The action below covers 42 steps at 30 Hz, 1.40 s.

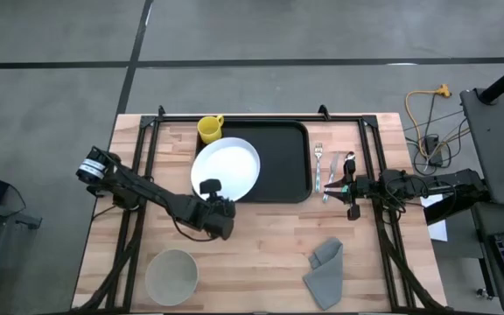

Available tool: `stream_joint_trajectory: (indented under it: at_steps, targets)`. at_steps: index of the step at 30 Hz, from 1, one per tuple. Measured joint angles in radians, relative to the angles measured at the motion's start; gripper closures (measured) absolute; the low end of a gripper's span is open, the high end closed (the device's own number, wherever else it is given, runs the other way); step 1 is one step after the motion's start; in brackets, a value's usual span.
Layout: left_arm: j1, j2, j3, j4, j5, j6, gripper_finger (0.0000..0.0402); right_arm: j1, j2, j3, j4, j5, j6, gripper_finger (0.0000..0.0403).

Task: Set up tray
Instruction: Put the white plate at the bottom of the yellow cup on the black tray

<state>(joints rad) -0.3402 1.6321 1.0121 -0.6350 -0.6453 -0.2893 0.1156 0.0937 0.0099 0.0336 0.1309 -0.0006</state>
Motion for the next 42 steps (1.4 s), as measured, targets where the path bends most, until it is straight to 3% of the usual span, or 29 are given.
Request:
stream_joint_trajectory:
  at_steps: [11, 42]
  targets:
    - [0.062, 0.001, -0.059, 0.079, 0.001, 0.000, 0.0402, 0.000, 0.000, 0.000, 0.000, 0.000, 0.000, 0.0327]
    - [0.088, 0.001, -0.092, 0.146, 0.041, 0.019, 0.0401, 0.000, 0.000, 0.000, 0.000, 0.000, 0.000, 0.0326]
